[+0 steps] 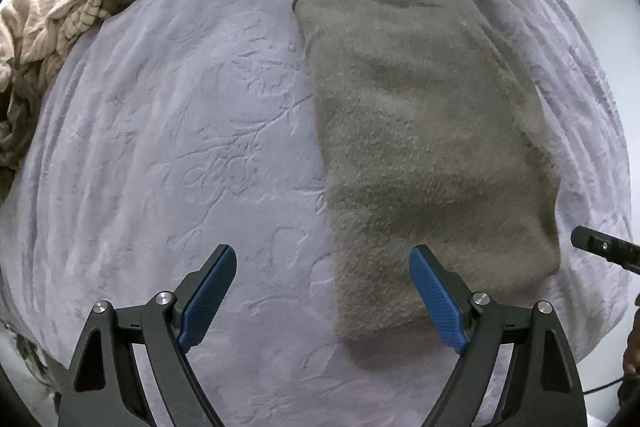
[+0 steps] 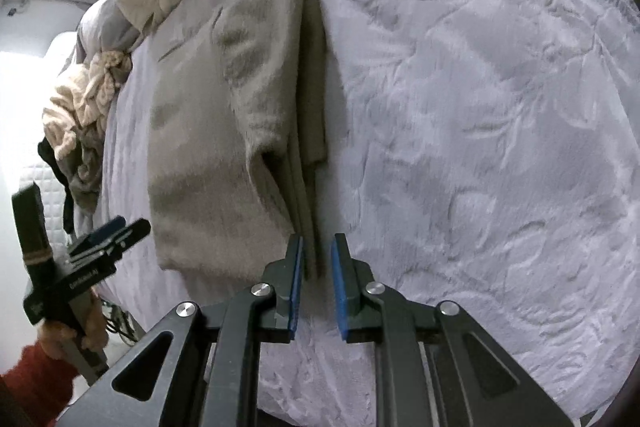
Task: Fold small clothes
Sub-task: 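Pinch the sweater side edge with the right gripper and straighten it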
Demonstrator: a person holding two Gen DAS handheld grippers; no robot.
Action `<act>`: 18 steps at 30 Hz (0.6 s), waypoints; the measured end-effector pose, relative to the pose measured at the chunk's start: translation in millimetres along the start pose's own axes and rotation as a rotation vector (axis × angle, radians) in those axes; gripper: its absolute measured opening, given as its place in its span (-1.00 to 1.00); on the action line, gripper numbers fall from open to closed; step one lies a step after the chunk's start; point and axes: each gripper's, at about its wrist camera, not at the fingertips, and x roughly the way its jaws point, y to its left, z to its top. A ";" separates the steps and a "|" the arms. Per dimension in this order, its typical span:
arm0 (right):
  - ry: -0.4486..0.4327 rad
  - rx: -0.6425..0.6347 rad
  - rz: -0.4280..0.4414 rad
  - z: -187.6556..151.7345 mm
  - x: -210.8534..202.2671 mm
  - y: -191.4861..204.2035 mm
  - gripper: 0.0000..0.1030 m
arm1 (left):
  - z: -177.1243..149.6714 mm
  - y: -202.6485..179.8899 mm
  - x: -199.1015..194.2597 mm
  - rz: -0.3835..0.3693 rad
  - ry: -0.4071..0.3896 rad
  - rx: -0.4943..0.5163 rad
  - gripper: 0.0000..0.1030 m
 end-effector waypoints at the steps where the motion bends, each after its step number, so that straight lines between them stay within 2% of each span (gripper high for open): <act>1: -0.003 0.004 0.003 3.9 -0.7 -0.6 -0.57 | 0.5 0.5 0.0 -0.002 0.000 -0.004 0.73; 3: -0.008 0.013 0.007 8.6 -1.5 -2.2 -0.17 | 1.0 1.0 0.3 -0.004 0.001 -0.009 0.73; 5: -0.017 0.017 0.013 14.3 -2.5 -2.8 0.04 | 1.8 1.8 0.6 -0.007 0.004 -0.017 0.73; 10: -0.041 0.038 0.075 37.1 -1.5 -4.2 0.04 | 3.0 5.0 2.3 -0.012 0.009 -0.031 0.73; 16: -0.057 0.127 0.193 86.0 23.0 -17.5 0.04 | 9.4 9.2 11.7 -0.003 0.021 -0.046 0.73; 17: -0.045 0.166 0.221 95.4 33.0 -22.9 0.00 | 10.2 9.5 14.5 0.000 0.028 -0.048 0.73; 18: -0.039 0.186 0.232 99.3 37.8 -24.8 -0.53 | 10.7 9.7 16.1 0.001 0.032 -0.050 0.73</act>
